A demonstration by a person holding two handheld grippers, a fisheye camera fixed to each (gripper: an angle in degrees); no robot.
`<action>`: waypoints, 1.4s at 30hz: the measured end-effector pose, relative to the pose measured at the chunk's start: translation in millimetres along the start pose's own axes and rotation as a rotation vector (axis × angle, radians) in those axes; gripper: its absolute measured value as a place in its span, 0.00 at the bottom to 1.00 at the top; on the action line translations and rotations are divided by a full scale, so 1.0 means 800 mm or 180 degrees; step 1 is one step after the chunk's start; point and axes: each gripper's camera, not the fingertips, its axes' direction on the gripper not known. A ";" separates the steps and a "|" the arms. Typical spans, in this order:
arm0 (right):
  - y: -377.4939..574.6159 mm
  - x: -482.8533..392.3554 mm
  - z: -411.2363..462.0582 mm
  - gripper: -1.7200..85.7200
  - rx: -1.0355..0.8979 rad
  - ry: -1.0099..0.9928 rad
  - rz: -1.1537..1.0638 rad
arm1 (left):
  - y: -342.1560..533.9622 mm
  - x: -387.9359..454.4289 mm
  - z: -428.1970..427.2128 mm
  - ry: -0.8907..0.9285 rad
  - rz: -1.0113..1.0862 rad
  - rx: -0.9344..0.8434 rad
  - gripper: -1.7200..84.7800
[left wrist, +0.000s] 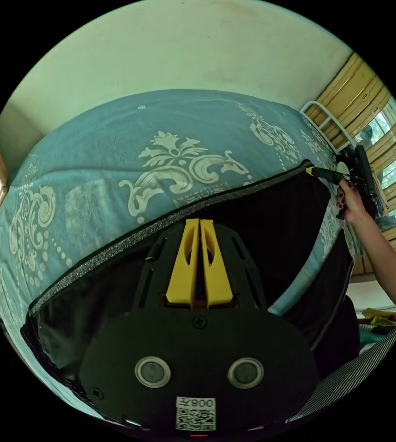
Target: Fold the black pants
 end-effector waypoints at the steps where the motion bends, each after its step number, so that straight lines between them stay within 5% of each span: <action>1: -0.012 -0.002 -0.003 0.02 -0.0029 0.0023 -0.0035 | -0.002 -0.003 0.002 0.0042 -0.0036 -0.0009 0.02; 14: 0.067 0.053 -0.166 0.03 0.0053 -0.0455 -0.0093 | 0.119 0.010 -0.043 0.0932 0.0022 -0.0011 0.05; 25: 0.192 0.119 -0.179 0.10 -0.0598 -0.0247 0.0362 | 0.157 0.039 -0.015 0.0203 0.0116 -0.0656 0.05; 42: 0.192 0.152 -0.185 0.02 -0.0475 -0.0225 0.0405 | 0.210 0.004 -0.065 0.0202 -0.0540 -0.0028 0.05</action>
